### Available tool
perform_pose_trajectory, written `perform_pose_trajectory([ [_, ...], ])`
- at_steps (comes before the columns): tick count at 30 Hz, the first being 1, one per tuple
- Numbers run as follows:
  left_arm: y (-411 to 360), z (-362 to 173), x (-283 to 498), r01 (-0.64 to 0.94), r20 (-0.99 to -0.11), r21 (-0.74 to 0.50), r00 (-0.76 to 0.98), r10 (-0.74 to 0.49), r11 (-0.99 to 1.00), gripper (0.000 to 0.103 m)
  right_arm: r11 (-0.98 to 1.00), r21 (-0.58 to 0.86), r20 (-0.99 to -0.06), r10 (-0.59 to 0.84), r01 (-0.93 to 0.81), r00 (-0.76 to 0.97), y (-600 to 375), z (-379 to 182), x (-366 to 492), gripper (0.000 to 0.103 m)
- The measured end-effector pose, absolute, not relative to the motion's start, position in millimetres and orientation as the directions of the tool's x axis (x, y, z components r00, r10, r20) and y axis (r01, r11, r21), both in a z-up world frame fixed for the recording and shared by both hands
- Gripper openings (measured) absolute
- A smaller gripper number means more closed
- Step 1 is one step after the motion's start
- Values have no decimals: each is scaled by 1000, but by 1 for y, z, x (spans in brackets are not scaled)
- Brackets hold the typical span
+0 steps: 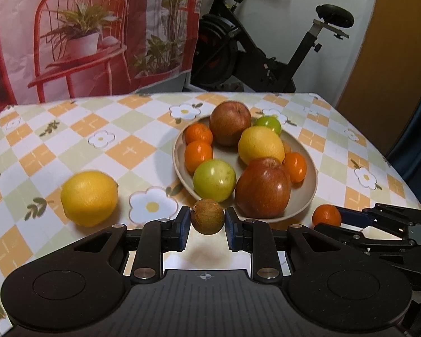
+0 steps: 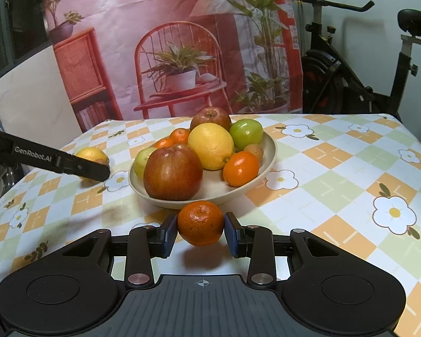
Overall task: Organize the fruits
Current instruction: 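Grasp the kiwi with the left tool while the right tool carries the tangerine to the plate, then release the kiwi from the left tool while the right tool releases the tangerine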
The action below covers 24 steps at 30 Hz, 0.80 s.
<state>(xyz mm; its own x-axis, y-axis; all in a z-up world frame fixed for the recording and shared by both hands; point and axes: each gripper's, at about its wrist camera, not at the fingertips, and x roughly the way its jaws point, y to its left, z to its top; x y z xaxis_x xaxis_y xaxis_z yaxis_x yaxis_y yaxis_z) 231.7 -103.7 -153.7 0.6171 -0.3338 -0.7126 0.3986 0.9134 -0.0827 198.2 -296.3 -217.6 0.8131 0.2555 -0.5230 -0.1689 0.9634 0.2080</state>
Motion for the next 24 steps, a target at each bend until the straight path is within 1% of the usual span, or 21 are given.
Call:
perform_pose_trajectory([
  [4,-106,-138,238,408,-688,-71,641,-341,910,28,963,205,-512,259,-176,819,-297,-211,203,33],
  [11,-121,-114,266,415,-651,-57,674,-349,908,28,975,150,-493,215,-162,843,-299,-204,229,33],
  [15,-126,-114,288,399,-660,-118,653,-372,909,28,977,143,-505,208,-156,837,-302,-207,243,33],
  [24,-147,-139,312,429,-722,-106,587,-366,897,28,973,153,-518,229,-175,824,-300,-214,254,33],
])
